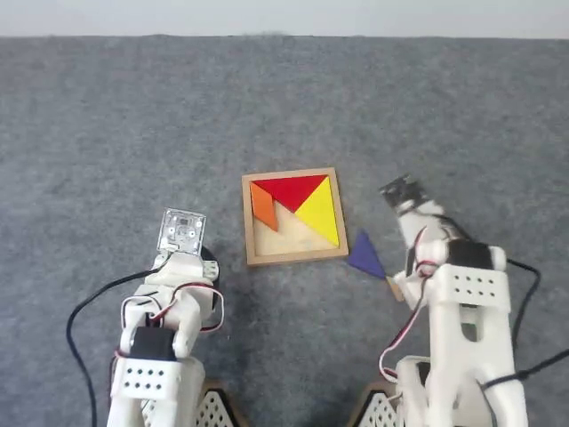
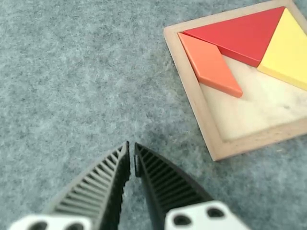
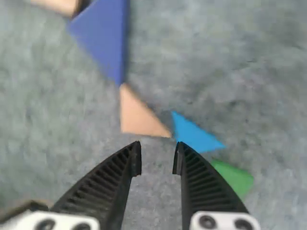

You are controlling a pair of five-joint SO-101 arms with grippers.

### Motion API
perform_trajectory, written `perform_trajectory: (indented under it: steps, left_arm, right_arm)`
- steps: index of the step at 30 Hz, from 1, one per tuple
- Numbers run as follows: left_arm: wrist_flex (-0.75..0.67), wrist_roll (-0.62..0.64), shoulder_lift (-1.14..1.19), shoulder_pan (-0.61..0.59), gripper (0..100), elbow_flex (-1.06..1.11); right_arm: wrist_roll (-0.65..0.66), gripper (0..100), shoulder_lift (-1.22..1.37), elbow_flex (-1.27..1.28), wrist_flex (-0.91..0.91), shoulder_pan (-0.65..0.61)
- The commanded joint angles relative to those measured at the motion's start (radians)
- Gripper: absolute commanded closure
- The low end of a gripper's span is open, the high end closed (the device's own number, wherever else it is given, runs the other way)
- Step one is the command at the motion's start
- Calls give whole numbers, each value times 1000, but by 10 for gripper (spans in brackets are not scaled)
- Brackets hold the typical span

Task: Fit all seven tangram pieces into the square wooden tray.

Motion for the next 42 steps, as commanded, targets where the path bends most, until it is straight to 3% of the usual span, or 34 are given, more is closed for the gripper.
perform_trajectory:
  steps: [1, 11, 22, 29, 42]
  left_arm:
    - [2, 6, -12, -5, 985, -8]
    - [2, 6, -12, -5, 985, -8]
    - [2, 6, -12, -5, 985, -8]
    - [2, 6, -12, -5, 985, -8]
    - [2, 6, -12, -5, 985, -8]
  right_arm:
    - [71, 882, -33, 20, 5, -87]
    - [80, 881, -19, 34, -1, -147]
    - [107, 825, 262, 69, -191, -165]
    - [107, 825, 318, 69, -214, -163]
    - [12, 816, 323, -2, -234, -68]
